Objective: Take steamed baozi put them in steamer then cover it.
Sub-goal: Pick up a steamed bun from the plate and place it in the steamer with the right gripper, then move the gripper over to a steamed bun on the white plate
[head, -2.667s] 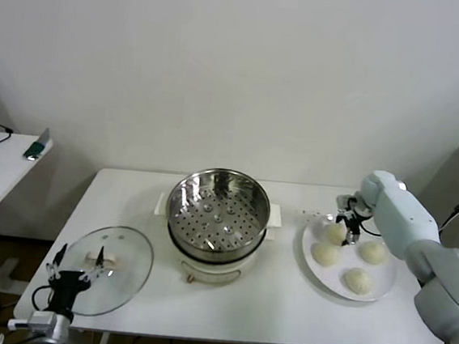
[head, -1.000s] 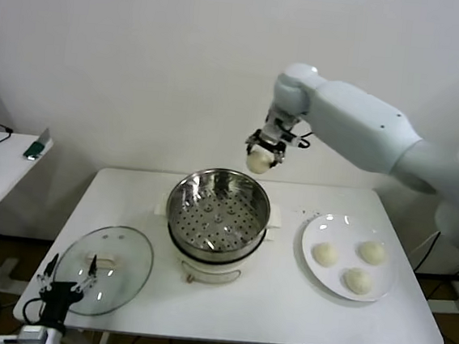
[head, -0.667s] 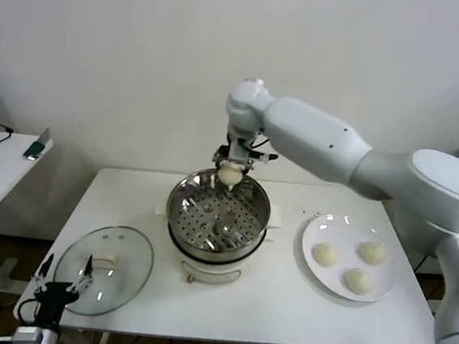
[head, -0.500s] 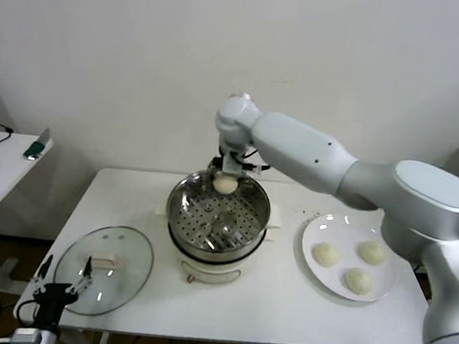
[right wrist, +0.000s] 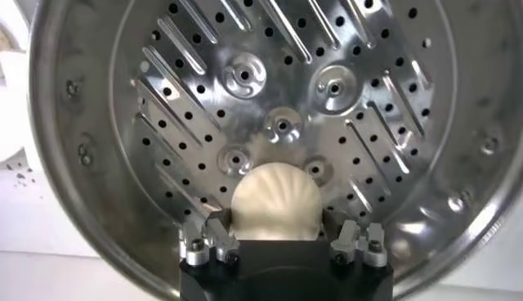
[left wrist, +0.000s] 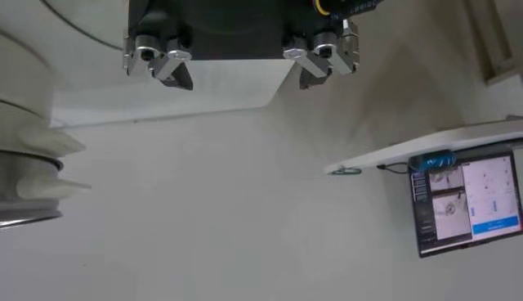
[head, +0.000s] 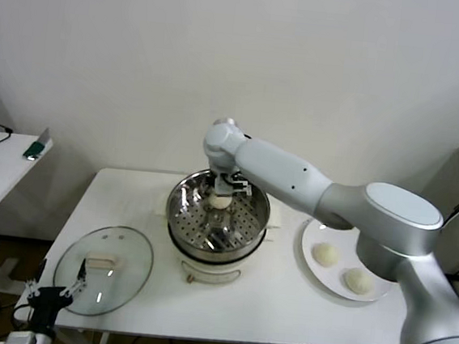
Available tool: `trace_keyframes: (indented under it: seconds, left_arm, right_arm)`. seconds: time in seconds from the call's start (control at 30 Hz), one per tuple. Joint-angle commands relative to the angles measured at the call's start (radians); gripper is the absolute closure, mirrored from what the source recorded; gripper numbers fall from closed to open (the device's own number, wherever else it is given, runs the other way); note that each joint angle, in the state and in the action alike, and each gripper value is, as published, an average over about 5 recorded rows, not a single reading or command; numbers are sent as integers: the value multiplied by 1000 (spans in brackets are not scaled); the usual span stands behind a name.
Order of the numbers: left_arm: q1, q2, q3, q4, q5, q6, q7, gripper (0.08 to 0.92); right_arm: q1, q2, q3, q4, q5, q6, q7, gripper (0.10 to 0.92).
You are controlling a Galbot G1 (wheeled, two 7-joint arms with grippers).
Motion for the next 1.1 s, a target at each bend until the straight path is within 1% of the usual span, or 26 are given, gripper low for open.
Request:
trace_keyframes:
  seconds: [0.03, 0.2, 0.3, 0.37, 0.53, 0.63, 0.73, 0.83, 0.97, 1.1]
  left_arm:
    - [0, -2, 0, 2, -4, 1, -3, 177]
    - [-1, -4, -2, 0, -4, 2, -3, 177]
    - [-1, -5, -5, -4, -3, 5, -3, 177]
    - [-1, -4, -8, -6, -3, 8, -3, 177]
    - [1, -4, -10, -10, -10, 13, -2, 177]
    - [3, -7, -6, -21, -28, 23, 1, 177]
    - [2, -13, -3, -33, -30, 31, 2, 177]
    - [2, -15, 0, -44, -27, 38, 2, 177]
    - [9, -13, -1, -68, -28, 58, 6, 177]
    - [17, -11, 2, -87, -28, 64, 17, 177]
  right_arm:
    - [-29, 13, 11, -18, -72, 11, 11, 281]
    - [-29, 10, 19, -9, -112, -8, 19, 214]
    - [-21, 1, 25, 4, -92, -12, 13, 204]
    - [1, -18, 22, 32, -43, -18, -4, 203]
    - [96, -104, -19, 149, 141, -52, -54, 202]
    - [154, -157, -20, 187, 250, -88, -91, 203]
    - [219, -220, -38, 203, 391, -151, -120, 203]
    - [301, -311, -104, 234, 554, -273, -120, 203]
    - [414, -452, -272, 295, 815, -501, -49, 203]
    - [465, -580, -377, 336, 1022, -684, -5, 203]
